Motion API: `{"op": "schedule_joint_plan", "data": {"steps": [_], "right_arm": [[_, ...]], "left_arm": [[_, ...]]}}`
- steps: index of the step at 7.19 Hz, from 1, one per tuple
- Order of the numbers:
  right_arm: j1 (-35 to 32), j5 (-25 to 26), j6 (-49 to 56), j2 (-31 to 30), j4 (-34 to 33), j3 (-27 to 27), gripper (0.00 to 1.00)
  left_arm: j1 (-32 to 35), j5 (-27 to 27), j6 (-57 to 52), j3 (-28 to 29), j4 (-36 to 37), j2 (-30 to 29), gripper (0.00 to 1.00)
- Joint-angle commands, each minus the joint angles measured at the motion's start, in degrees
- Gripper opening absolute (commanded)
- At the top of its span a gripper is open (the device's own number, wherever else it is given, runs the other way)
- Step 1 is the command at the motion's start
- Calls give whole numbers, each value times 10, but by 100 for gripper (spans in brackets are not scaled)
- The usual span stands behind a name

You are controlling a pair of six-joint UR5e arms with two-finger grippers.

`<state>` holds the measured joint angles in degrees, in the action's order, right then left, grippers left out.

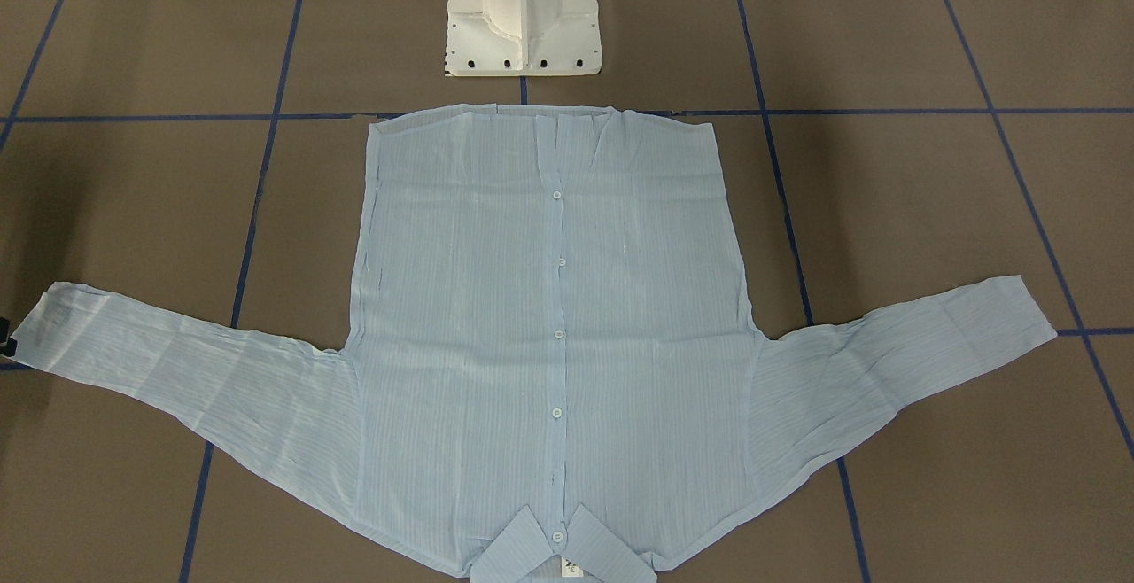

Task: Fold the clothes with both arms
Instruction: 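Reach the right gripper to the nearest sleeve cuff and grasp it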

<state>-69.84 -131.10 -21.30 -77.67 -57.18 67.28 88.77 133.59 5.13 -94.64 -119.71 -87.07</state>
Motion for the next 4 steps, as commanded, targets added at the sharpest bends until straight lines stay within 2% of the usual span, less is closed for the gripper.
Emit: {"op": "schedule_joint_plan", "data": {"steps": [1, 2, 3, 4], "right_arm": [[14, 1, -1, 1, 2, -7, 92], [14, 1, -1, 0, 2, -7, 91], [14, -1, -2, -1, 2, -7, 76], [14, -2, -2, -4, 1, -7, 45]], "left_arm": [[0, 0, 0, 0, 0, 1, 100], [0, 0, -1, 1, 0, 1, 100], [0, 0, -1, 0, 0, 1, 100], [0, 0, -1, 0, 0, 1, 100]]}}
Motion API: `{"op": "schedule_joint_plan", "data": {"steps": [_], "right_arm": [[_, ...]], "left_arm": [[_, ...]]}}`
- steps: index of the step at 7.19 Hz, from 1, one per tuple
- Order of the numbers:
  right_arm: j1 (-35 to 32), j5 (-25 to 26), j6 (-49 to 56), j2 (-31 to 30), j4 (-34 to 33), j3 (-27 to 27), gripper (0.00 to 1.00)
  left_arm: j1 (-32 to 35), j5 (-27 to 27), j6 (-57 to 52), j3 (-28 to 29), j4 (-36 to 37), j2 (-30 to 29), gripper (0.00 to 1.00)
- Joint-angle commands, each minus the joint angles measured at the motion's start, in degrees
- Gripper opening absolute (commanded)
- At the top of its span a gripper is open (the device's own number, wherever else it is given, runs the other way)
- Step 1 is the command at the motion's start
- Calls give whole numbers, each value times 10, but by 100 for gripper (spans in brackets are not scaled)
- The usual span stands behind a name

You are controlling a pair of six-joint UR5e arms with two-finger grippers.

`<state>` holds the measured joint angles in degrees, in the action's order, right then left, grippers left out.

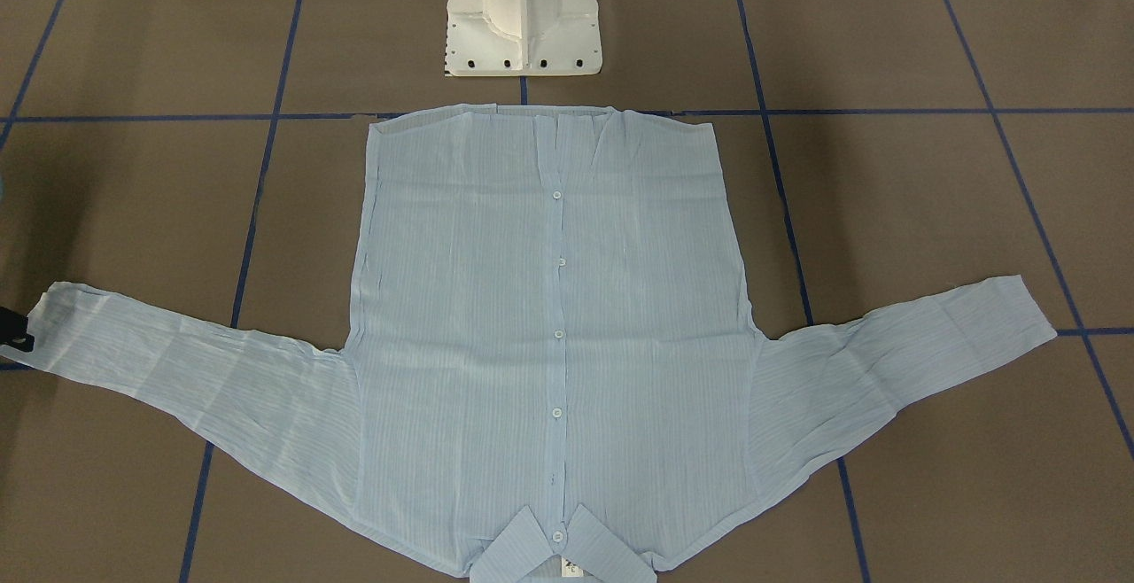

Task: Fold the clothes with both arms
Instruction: 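Reach the right gripper to the nearest sleeve cuff and grasp it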

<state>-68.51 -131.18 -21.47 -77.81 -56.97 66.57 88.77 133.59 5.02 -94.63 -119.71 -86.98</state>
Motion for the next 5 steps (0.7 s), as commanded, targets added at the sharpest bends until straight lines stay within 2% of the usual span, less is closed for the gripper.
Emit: {"op": "schedule_joint_plan", "data": {"steps": [1, 2, 4, 5], "right_arm": [[0, -3, -1, -7, -1, 1, 18], [0, -5, -1, -7, -1, 4, 0], [-2, -16, -1, -5, -1, 15, 0], [-9, -49, -18, -8, -3, 43, 0]], "left_arm": [[0, 0, 0, -1, 0, 1, 100], [0, 0, 0, -4, 0, 1, 100], [0, 0, -1, -5, 0, 1, 100], [0, 0, -1, -5, 0, 2, 100]]}}
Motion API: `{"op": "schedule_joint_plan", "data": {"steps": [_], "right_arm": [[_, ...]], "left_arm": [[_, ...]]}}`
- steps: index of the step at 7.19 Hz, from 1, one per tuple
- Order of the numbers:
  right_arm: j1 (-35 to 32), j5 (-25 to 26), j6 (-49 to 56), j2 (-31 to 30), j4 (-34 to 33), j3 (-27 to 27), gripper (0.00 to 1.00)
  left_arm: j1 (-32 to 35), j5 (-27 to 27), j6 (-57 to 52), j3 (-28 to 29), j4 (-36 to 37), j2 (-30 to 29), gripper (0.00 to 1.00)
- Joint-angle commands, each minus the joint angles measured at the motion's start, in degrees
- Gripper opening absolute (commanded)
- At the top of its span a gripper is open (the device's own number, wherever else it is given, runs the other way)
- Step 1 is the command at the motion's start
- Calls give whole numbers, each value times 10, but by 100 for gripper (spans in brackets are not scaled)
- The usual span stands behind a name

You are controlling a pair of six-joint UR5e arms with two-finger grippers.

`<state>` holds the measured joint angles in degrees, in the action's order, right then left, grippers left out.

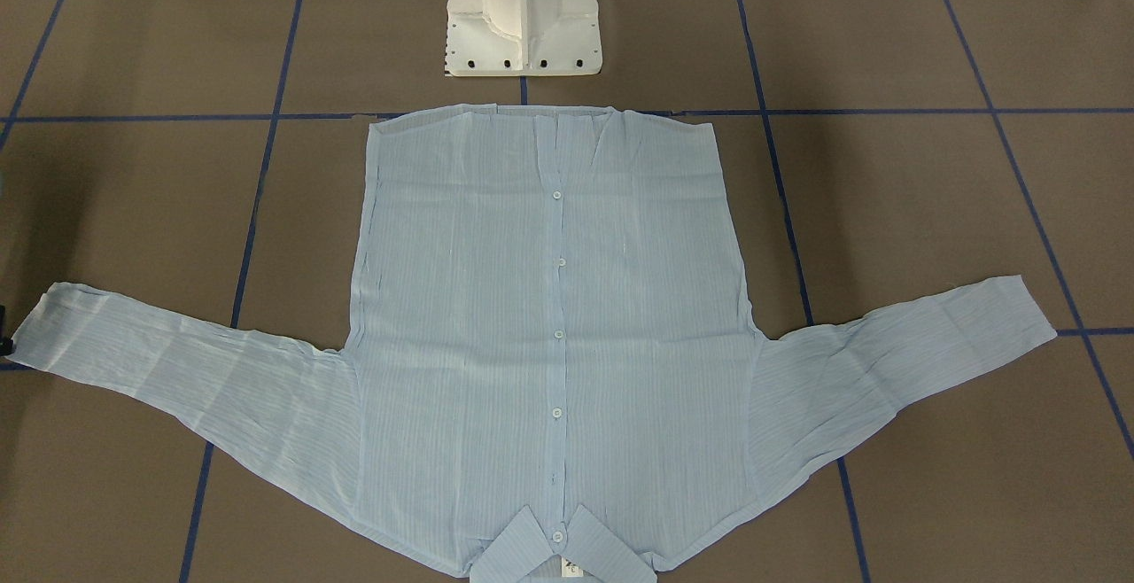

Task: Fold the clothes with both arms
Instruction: 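Reach the right gripper to the nearest sleeve cuff and grasp it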

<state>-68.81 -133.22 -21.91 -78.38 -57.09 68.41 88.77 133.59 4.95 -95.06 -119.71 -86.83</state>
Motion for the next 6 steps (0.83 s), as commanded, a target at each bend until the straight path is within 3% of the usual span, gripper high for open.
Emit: {"op": "schedule_joint_plan", "data": {"steps": [1, 2, 4, 6], "right_arm": [[-11, -54, -38, -20, -1, 56, 0], [-10, -55, -42, -29, -4, 79, 0], [1, -65, -153, -19, -3, 134, 0], [58, -64, -276, 36, 0, 152, 0]], "left_arm": [[0, 0, 0, -4, 0, 2, 100], [0, 0, 0, -4, 0, 2, 100], [1, 0, 0, -5, 0, 2, 100], [0, 0, -1, -3, 0, 2, 100]]}}
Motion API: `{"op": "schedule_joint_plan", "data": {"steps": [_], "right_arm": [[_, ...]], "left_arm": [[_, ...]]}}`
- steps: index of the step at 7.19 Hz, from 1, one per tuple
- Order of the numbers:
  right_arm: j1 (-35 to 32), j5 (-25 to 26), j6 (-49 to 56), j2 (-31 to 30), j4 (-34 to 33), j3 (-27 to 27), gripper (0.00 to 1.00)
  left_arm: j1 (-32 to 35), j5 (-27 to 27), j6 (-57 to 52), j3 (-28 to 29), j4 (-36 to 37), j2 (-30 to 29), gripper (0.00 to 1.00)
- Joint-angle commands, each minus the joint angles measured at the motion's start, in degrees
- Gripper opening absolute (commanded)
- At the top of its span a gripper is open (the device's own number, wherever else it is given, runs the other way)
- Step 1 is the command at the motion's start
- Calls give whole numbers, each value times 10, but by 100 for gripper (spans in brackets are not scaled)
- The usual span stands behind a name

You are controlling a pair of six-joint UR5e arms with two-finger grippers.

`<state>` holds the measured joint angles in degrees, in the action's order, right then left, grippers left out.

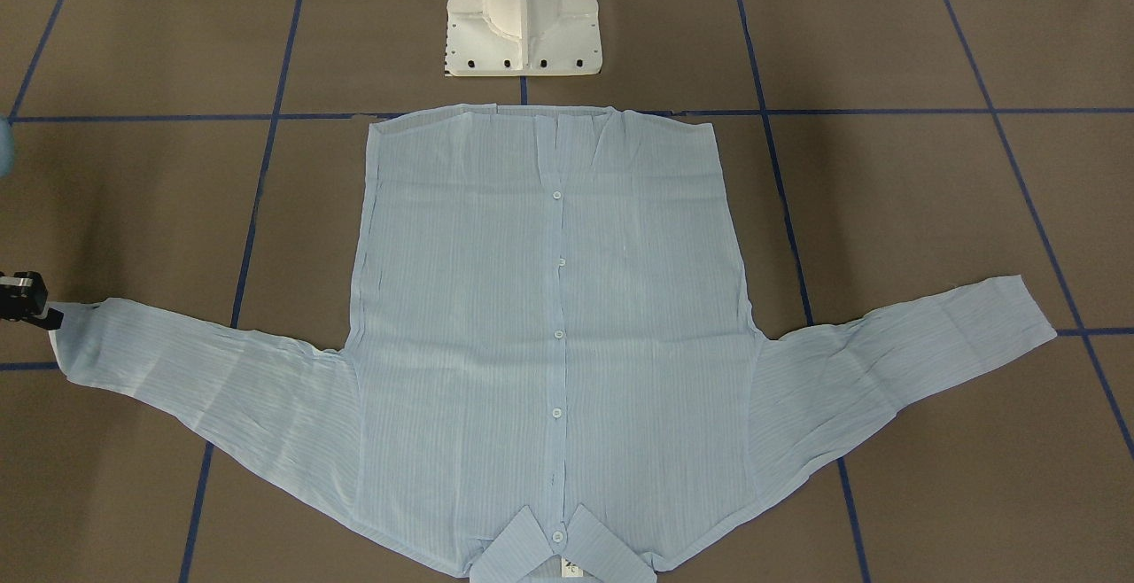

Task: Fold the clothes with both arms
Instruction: 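Carry the grasped sleeve across the shirt body toward the collar with the right gripper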

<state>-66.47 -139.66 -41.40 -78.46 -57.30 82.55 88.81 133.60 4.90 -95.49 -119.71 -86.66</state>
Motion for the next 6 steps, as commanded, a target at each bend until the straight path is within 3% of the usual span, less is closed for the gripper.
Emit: {"op": "schedule_joint_plan", "data": {"steps": [1, 3, 5, 6], "right_arm": [[73, 17, -172, 88, 1, 7, 0], [121, 74, -302, 184, -1, -14, 0], [170, 185, -423, 318, 1, -98, 0], [194, 228, -436, 389, 3, -157, 0]], "left_arm": [[0, 0, -1, 0, 0, 0, 100], [0, 0, -1, 0, 0, 1, 100], [1, 2, -1, -1, 0, 2, 100], [1, 13, -2, 0, 1, 2, 100]]}}
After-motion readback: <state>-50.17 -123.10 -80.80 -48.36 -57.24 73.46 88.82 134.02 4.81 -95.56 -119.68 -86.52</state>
